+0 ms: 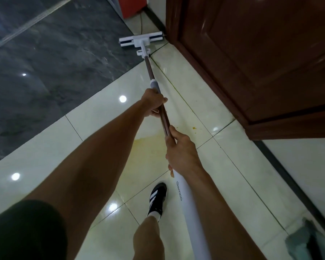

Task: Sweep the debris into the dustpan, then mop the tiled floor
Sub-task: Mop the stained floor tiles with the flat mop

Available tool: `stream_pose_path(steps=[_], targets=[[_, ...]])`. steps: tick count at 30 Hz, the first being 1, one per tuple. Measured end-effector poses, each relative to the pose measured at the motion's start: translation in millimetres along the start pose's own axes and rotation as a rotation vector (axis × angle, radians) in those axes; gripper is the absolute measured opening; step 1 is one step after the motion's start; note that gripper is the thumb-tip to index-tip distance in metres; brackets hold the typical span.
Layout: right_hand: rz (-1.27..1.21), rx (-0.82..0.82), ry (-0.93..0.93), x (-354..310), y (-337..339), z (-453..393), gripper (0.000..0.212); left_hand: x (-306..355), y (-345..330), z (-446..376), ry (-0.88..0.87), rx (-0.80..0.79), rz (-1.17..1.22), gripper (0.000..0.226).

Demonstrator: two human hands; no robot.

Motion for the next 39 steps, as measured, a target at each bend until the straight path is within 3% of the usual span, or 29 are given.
stream_pose_path(steps=[9,25,33,39], targets=[[0.158,-0.010,0.016,89,27,74,0.047,-52,-71,70,0.055,-0.039,-0.076,0.025],[0.170,-0.013,0.019,351,125,302,0.049,-206,-291,308,0.076,-0.101,-0.160,0.029],[0.149,-0.042,-0.029,399,157,381,0.050,-238,-341,388,0.120,-0.122,-0.170,0.024],[0.186,-0.059,-0.015,391,163,374,0.050,-232,-346,383,0.121,-0.083,-0.112,0.028]])
Point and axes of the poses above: each hand's wrist, its own z-axis away from the middle knuckle, its own y-axis out of the back of the hand, x = y × z, the point moved 2 cm from there along -z, towards the middle knuckle, and after that the axes turned 8 degrees about -z, right-handed, at the moved point
